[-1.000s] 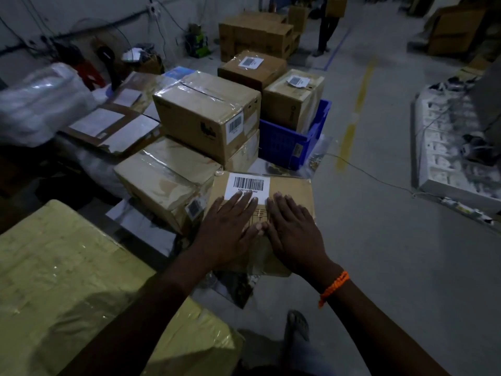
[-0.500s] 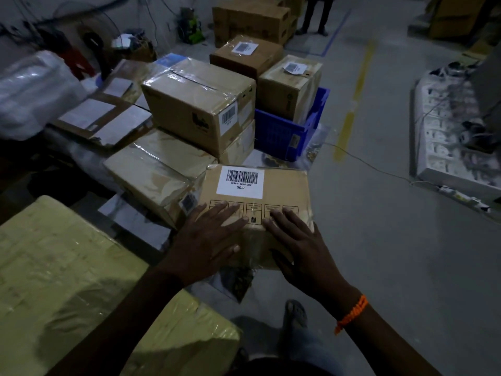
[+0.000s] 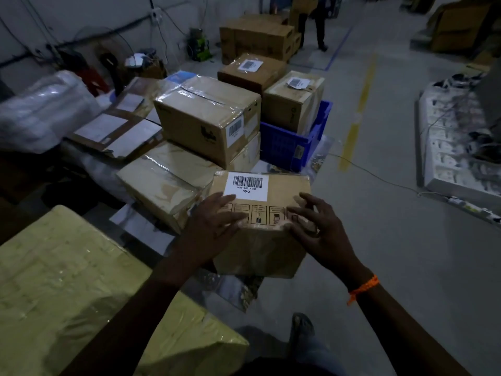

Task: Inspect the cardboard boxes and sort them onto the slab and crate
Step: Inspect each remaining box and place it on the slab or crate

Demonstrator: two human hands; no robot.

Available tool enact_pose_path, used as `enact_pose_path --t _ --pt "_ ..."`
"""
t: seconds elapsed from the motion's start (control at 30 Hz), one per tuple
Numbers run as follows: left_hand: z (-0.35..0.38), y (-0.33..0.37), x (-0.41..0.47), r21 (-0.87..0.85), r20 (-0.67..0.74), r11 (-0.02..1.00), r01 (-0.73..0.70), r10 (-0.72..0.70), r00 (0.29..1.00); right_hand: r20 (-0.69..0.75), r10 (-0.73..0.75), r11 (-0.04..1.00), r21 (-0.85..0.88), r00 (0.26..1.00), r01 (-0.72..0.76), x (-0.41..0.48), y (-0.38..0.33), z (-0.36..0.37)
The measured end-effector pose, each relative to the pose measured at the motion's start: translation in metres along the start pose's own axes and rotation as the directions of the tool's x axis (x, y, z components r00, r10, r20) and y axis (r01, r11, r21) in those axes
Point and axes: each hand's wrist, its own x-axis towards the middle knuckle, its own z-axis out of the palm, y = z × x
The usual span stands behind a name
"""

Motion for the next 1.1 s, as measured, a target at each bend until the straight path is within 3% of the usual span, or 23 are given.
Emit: enact_pose_path --t 0.1,0.2,0.27,0.37,0.63,0.77,0.87,1.03,1.1 --pt "-0.003 0.003 0.012 -0.112 -0.02 0.946 0.305 -0.309 0.951 0.003 0.166 0.986 -0.002 0.986 -0.166 0.015 0.001 -0.01" --pt "-0.007 0.012 0.022 -0.279 0.062 0.811 0.515 -0.52 0.852 0.132 0.413 0.871 0.233 0.901 -0.433 0.029 -0.008 -0.016" --pt "-0.009 0.015 0.027 -0.366 0.081 0.778 0.511 -0.521 0.85 0.221 0.459 0.771 0.382 0.861 -0.509 0.036 -0.009 -0.015" --pt "-0.008 0.013 0.028 -0.46 0.062 0.752 0.472 -0.503 0.862 0.209 0.458 0.721 0.481 0.864 -0.499 0.041 -0.004 -0.012" --pt "0.007 0.007 0.011 -0.53 0.018 0.759 0.378 -0.436 0.9 0.018 0.395 0.786 0.51 0.918 -0.349 0.012 0.02 -0.008" --pt "0.022 0.002 -0.015 -0.621 0.087 0.657 0.427 -0.484 0.871 -0.011 0.493 0.7 0.599 0.87 -0.389 -0.021 0.033 0.011" --pt "0.033 -0.008 -0.039 -0.68 0.118 0.568 0.464 -0.54 0.834 0.076 0.594 0.541 0.698 0.801 -0.468 -0.051 0.042 0.029" --pt "0.052 -0.017 -0.094 -0.734 0.183 0.426 0.529 -0.627 0.758 0.128 0.659 0.458 0.714 0.742 -0.53 -0.087 0.049 0.054" --pt "0.06 -0.015 -0.11 -0.764 0.239 0.325 0.557 -0.659 0.713 0.18 0.702 0.37 0.736 0.69 -0.568 -0.09 0.053 0.058"
